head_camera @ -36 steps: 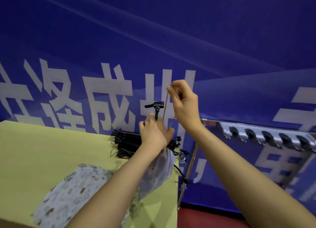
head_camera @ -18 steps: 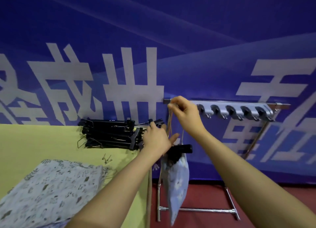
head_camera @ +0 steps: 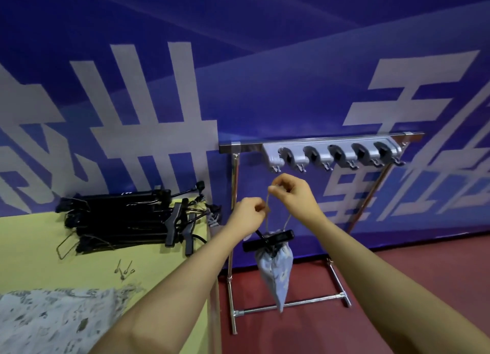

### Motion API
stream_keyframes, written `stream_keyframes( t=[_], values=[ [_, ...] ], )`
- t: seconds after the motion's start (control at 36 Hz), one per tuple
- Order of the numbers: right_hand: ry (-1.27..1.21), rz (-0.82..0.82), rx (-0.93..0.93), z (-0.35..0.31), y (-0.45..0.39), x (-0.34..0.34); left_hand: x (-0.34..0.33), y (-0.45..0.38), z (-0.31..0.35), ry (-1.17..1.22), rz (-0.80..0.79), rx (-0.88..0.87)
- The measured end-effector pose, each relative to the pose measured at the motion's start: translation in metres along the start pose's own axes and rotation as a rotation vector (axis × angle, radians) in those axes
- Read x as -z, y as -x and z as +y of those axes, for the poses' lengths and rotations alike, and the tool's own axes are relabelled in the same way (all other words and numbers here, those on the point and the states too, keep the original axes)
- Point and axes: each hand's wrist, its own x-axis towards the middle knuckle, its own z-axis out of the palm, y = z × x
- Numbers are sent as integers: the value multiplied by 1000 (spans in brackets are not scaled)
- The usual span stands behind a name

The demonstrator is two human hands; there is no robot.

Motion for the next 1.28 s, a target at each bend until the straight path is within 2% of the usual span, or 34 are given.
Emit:
stream_keyframes(
  t=[0.17, 0.42, 0.58, 0.69, 0.97, 1.08, 1.28],
  values=[
    [87, 74, -109, 17, -25, 18, -9, -41, 10, 129, -21, 3],
    [228, 41, -68, 37, -74, 34, -30, -91, 17, 387, 202, 139],
    [226, 37, -87, 49, -97, 23, -35, -115, 18, 485, 313, 232],
    [266, 10, -130, 66, -104, 17, -39, -129, 6, 409, 311, 246],
    [385, -123, -137, 83, -102, 15, -48, -134, 5, 155, 182, 283],
    [475, -140, -179, 86, -97, 17, -48, -129, 8, 139, 142, 292],
    [490, -162, -208, 74, -79, 10, -31, -108, 4, 77, 213, 259]
  ],
)
